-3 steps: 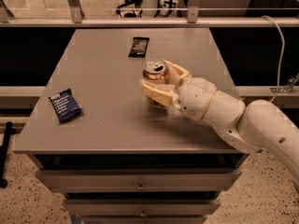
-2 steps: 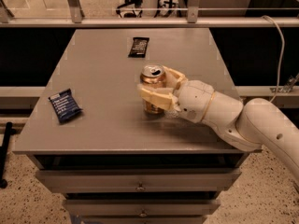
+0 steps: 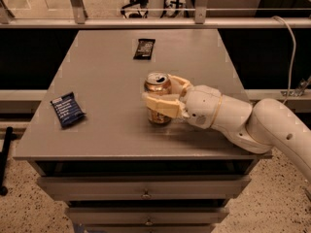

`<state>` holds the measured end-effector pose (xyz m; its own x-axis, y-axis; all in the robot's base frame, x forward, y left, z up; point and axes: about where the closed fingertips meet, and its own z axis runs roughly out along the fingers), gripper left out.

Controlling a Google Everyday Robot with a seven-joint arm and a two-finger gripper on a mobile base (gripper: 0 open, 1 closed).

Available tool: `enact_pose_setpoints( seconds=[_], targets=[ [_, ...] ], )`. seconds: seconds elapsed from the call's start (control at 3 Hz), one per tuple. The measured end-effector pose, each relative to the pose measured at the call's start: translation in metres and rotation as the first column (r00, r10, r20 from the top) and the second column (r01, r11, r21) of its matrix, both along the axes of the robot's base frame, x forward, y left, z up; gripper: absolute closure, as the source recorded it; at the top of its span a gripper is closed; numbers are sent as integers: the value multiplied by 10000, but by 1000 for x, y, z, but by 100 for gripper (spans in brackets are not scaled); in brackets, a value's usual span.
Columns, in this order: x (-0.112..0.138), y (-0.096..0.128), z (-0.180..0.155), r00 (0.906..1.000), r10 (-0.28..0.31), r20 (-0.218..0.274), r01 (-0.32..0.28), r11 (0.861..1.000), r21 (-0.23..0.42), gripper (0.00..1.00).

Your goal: Place orange can upright

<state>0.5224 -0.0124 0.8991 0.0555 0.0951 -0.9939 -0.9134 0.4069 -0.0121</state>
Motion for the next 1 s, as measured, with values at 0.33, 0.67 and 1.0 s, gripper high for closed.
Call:
enact_pose_setpoints(
  seconds=[0.33, 0.67, 1.0],
  targets=[
    [-2, -2, -4, 9997, 214, -120, -217, 9996, -202, 31],
    [-4, -6, -5, 9994, 300, -155, -305, 9987, -398, 7],
    [-5, -8, -6, 9991, 407, -149, -415, 9973, -598, 0]
  ],
)
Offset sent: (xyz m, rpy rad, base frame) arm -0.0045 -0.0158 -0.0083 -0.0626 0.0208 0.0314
